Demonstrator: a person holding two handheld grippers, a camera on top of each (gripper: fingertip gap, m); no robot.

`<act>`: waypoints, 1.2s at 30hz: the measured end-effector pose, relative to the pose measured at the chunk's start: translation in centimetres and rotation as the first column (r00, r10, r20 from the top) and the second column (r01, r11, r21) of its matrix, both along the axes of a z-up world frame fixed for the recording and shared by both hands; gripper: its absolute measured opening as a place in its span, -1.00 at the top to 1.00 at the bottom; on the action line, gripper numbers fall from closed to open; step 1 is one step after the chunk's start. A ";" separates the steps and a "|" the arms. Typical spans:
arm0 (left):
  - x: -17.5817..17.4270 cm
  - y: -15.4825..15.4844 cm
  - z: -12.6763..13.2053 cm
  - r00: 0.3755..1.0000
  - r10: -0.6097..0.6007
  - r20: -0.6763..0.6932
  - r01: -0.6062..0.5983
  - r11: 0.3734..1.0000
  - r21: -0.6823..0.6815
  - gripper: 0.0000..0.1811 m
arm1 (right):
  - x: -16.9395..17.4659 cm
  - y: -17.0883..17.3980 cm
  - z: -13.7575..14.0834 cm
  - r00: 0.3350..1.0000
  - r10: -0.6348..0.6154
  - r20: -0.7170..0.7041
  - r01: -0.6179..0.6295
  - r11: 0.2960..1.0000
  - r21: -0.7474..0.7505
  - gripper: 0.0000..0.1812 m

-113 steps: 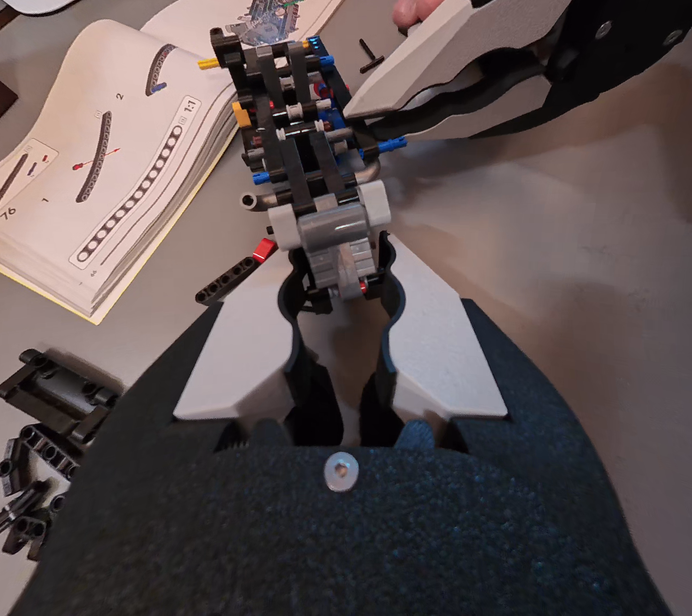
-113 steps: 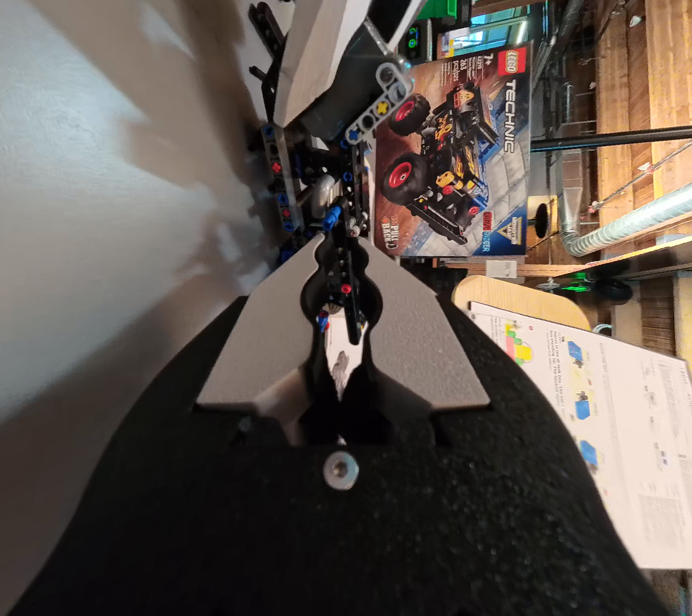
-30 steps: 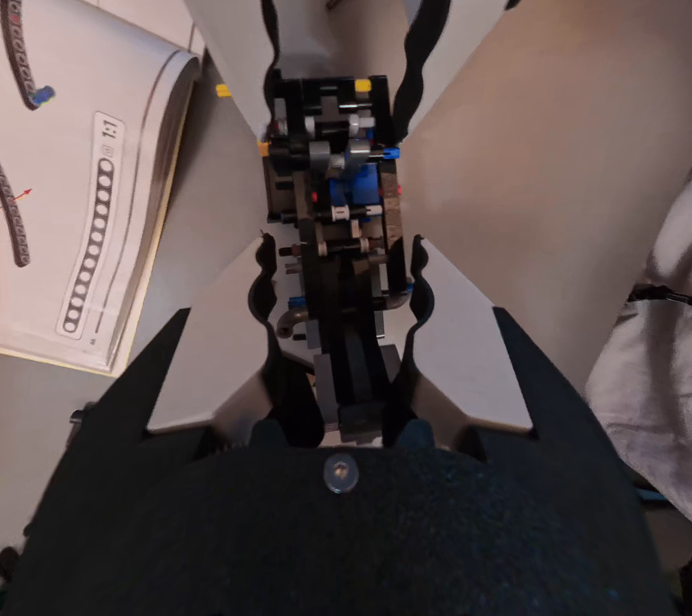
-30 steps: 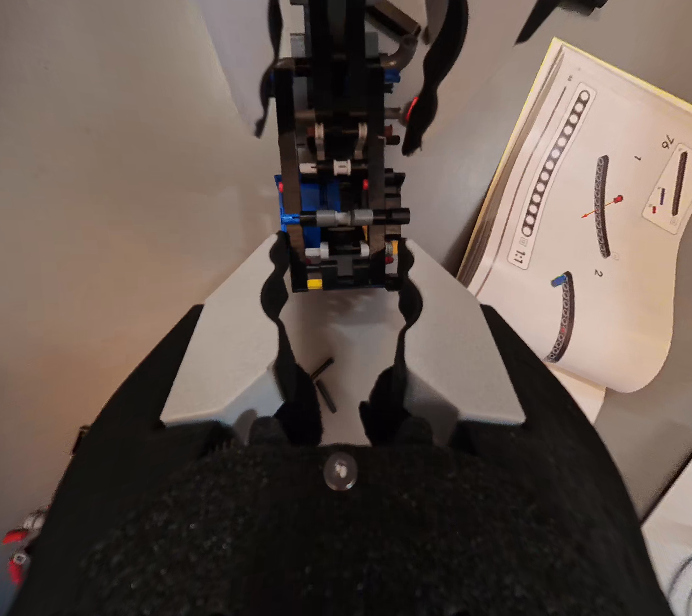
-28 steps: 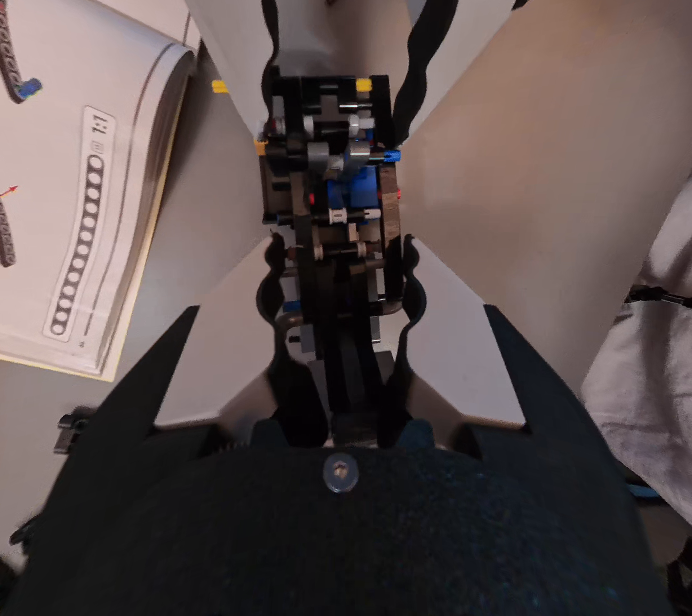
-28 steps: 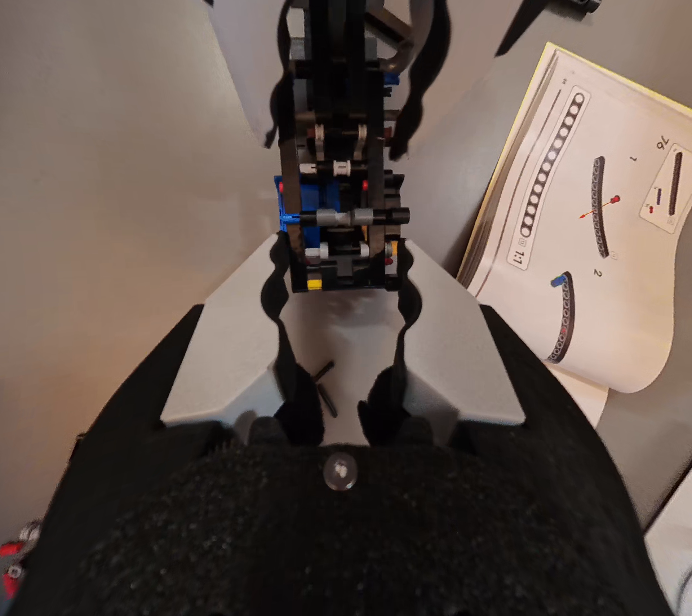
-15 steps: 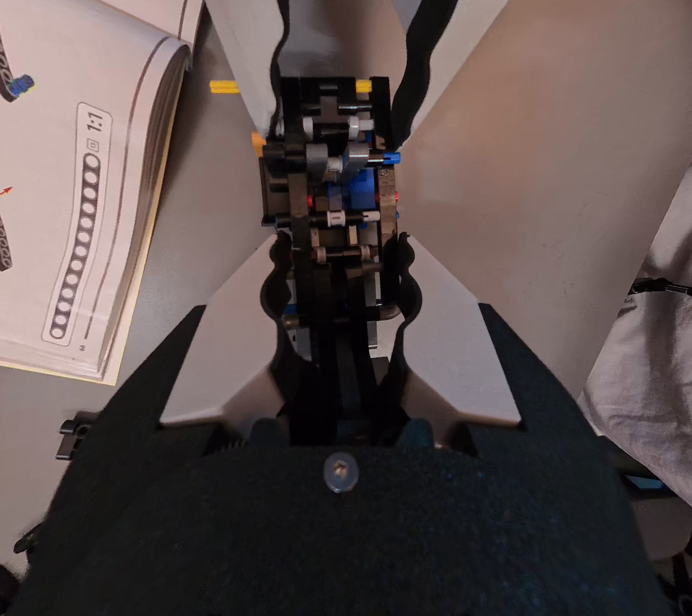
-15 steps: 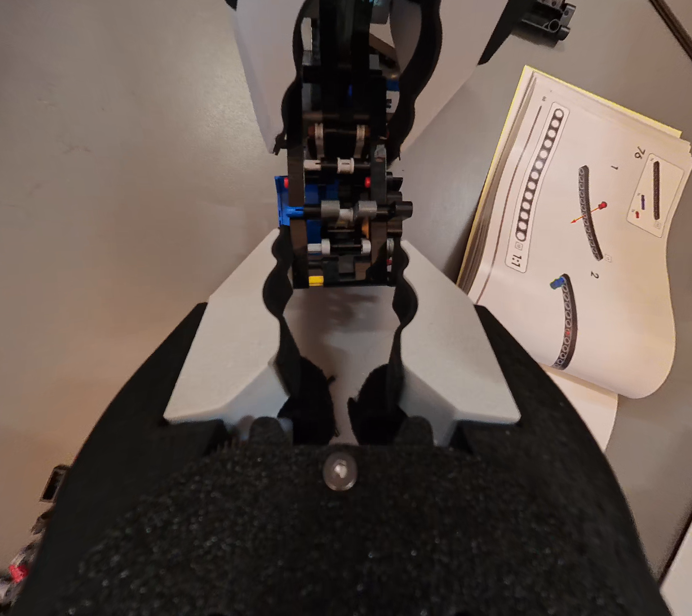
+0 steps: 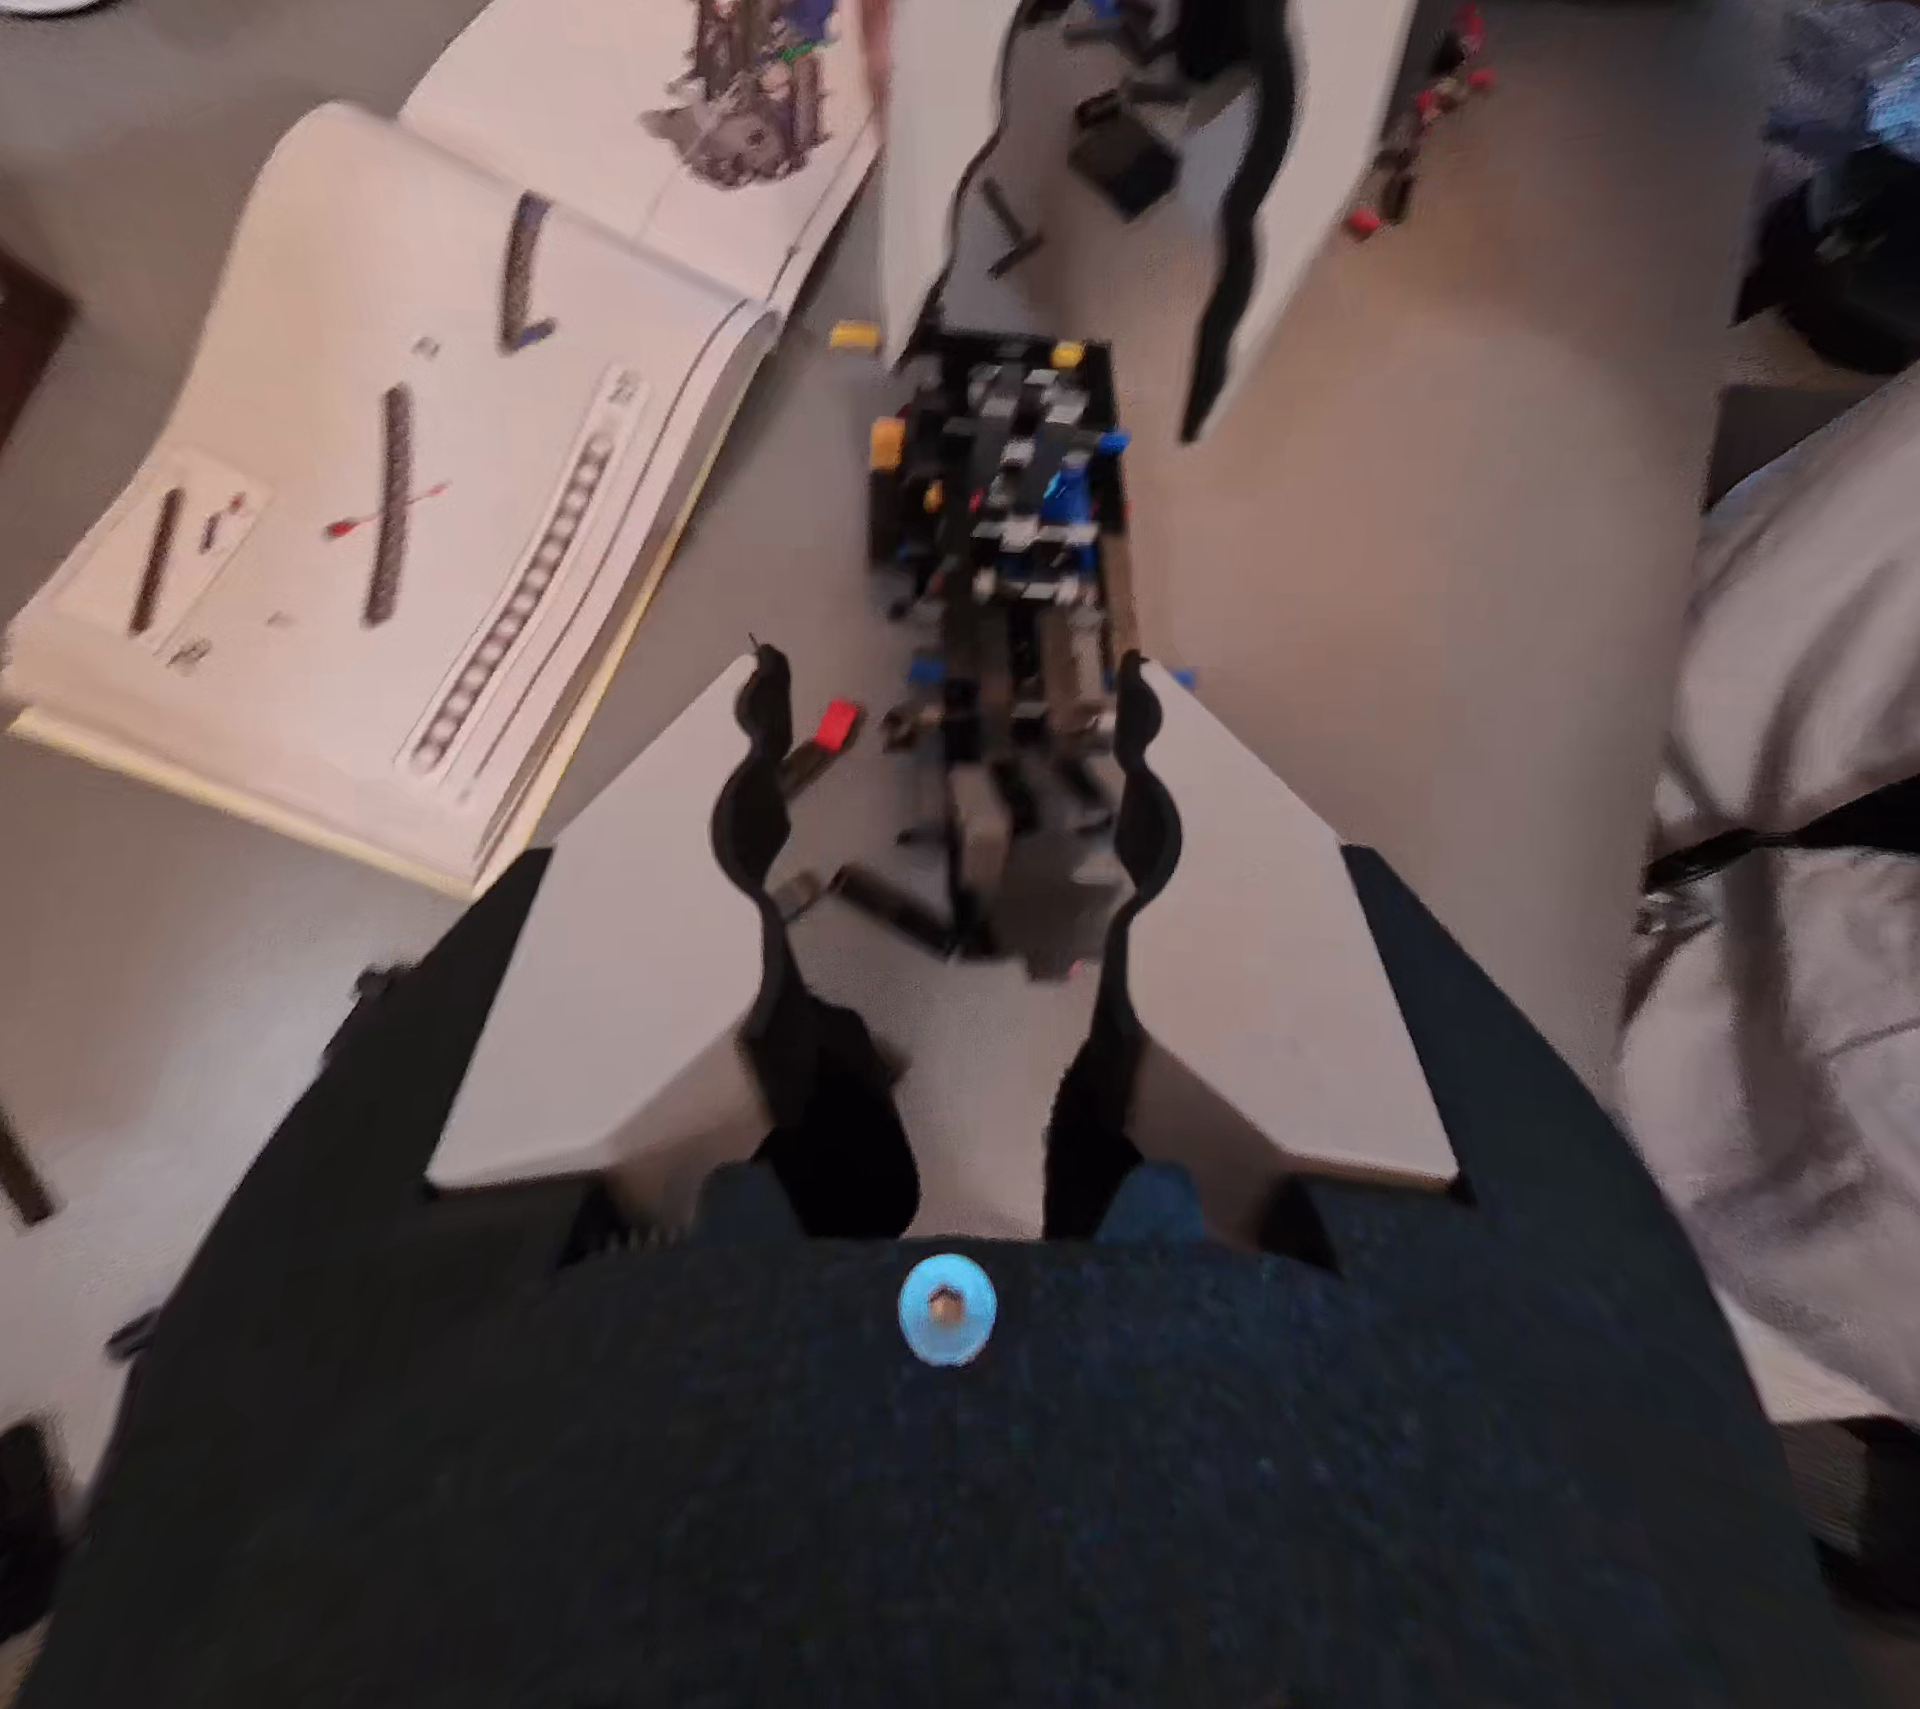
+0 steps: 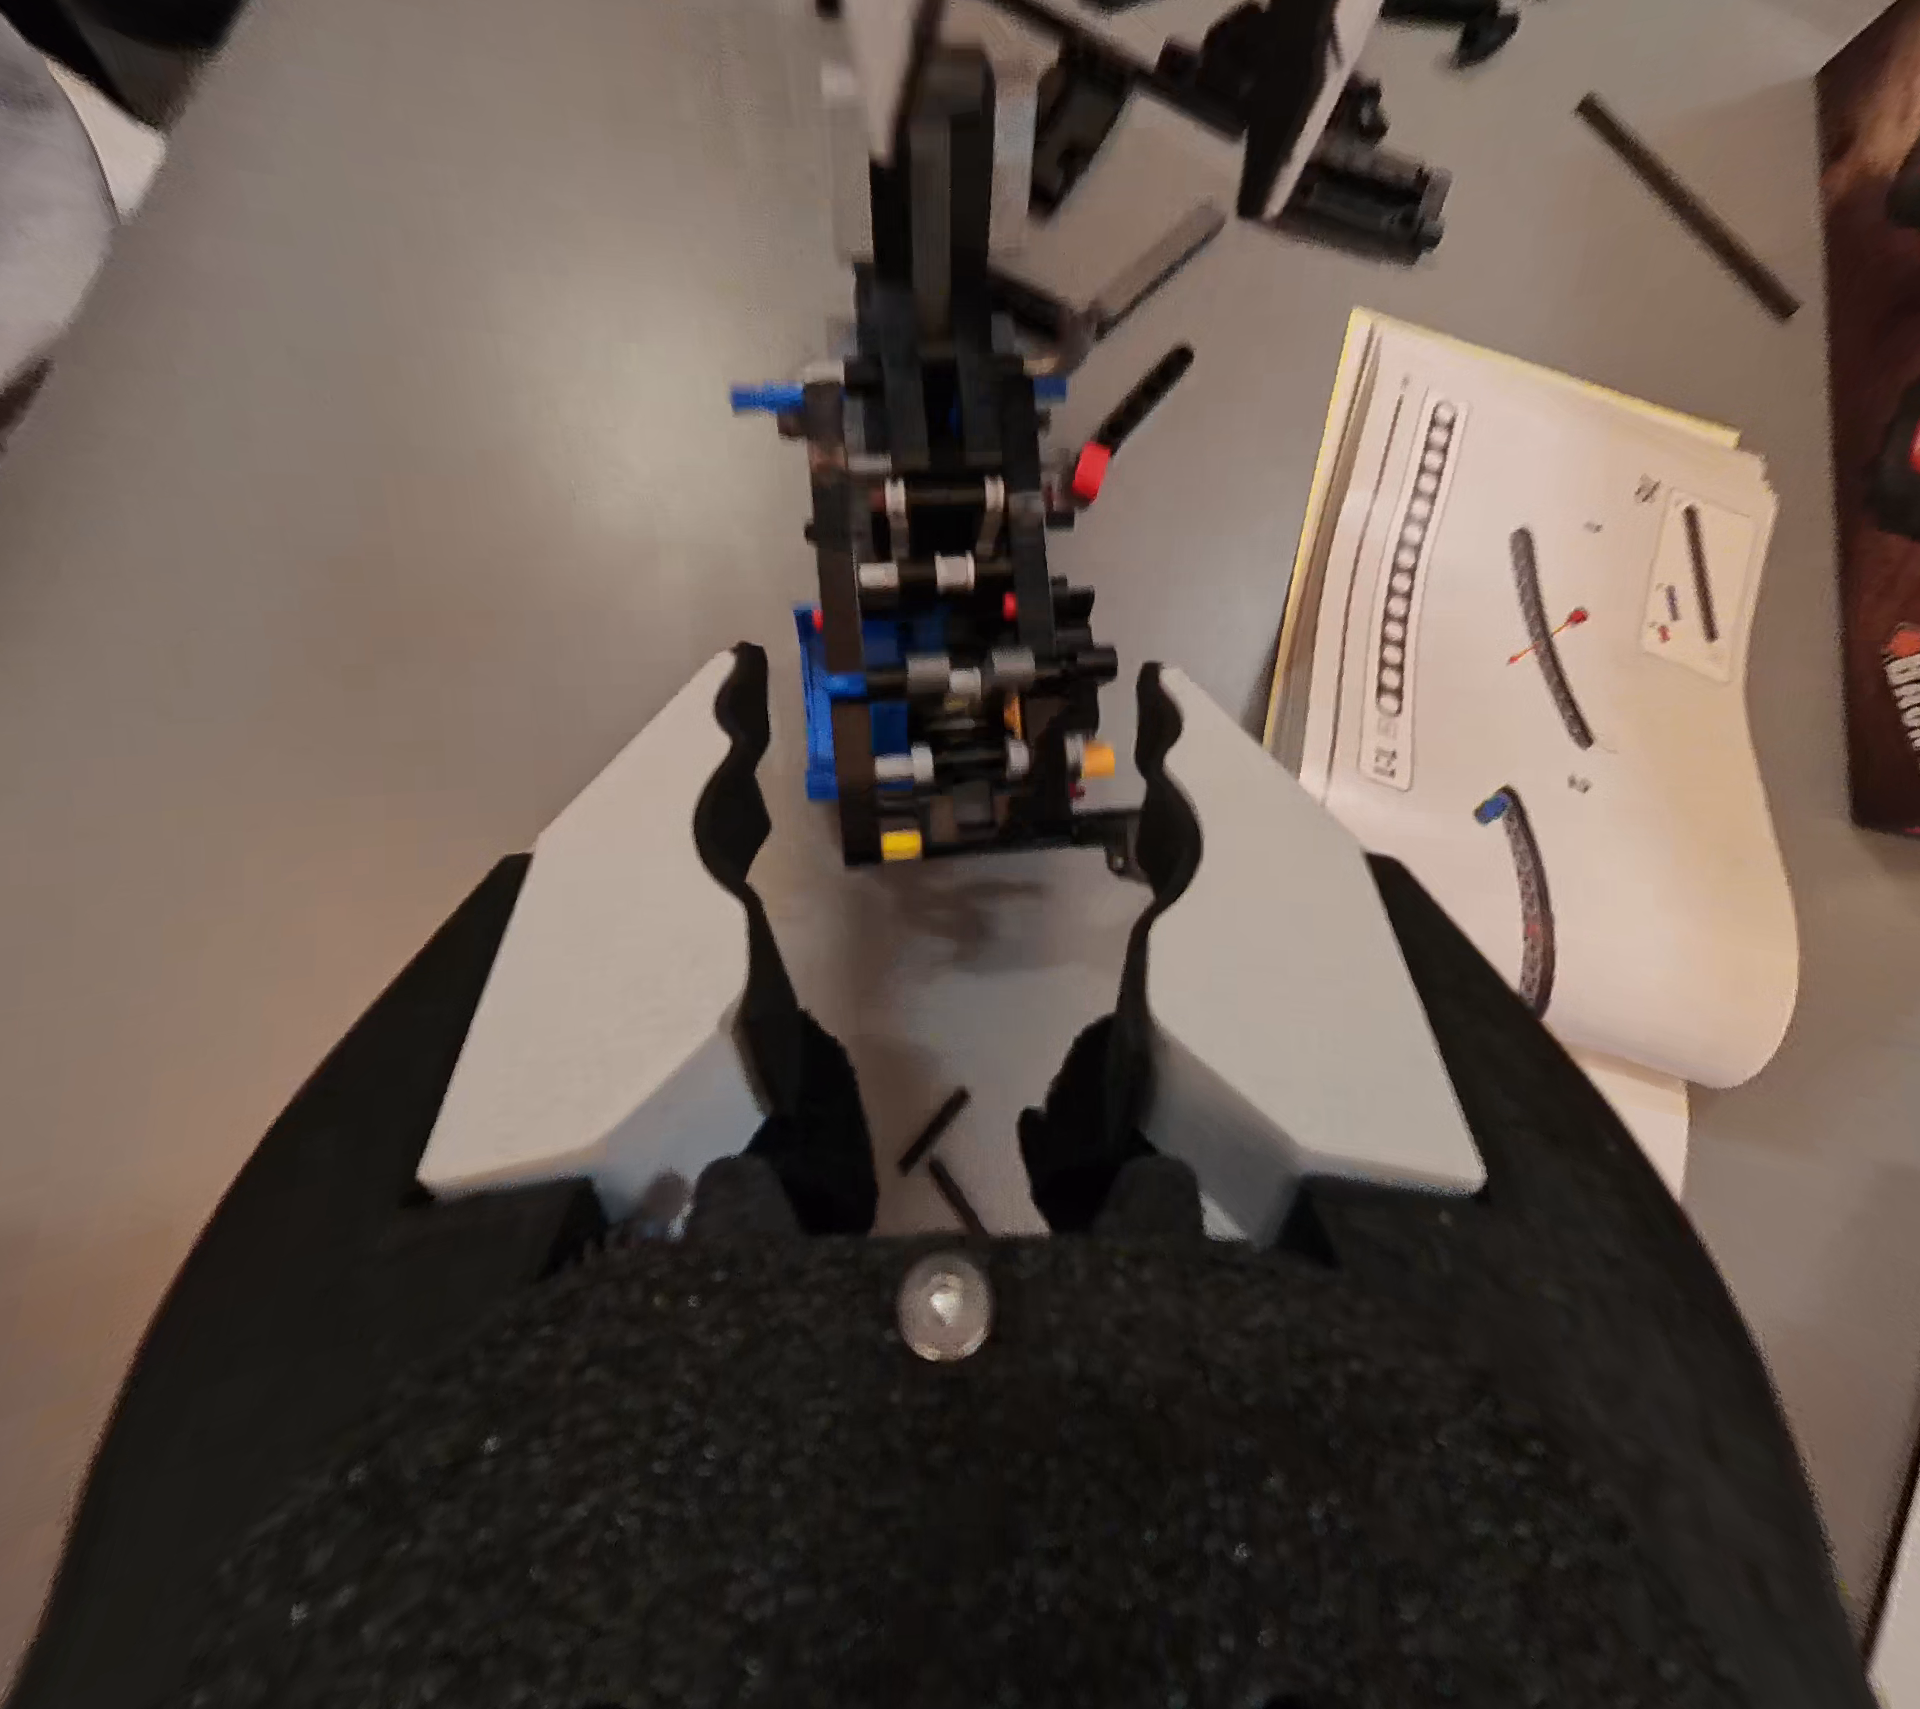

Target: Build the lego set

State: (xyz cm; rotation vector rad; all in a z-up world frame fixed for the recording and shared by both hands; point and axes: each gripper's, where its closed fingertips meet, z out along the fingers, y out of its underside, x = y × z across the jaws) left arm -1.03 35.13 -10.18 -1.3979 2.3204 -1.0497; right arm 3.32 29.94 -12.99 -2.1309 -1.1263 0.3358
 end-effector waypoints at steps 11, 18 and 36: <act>-5.2 -0.7 -3.7 0.970 -0.193 0.146 0.225 0.943 -0.245 0.06 | -3.0 1.4 -2.0 0.988 0.031 0.149 -0.022 0.998 -0.058 0.32; -4.5 -1.6 -6.0 0.957 -0.227 0.182 0.242 0.968 -0.064 0.58 | -3.3 1.7 -2.7 0.981 0.063 0.184 -0.037 0.989 -0.143 0.42; -4.5 -1.5 -6.0 0.958 -0.180 0.222 0.187 0.982 -0.008 0.62 | -3.9 1.7 -3.7 0.935 0.076 0.345 -0.038 0.993 -0.115 0.23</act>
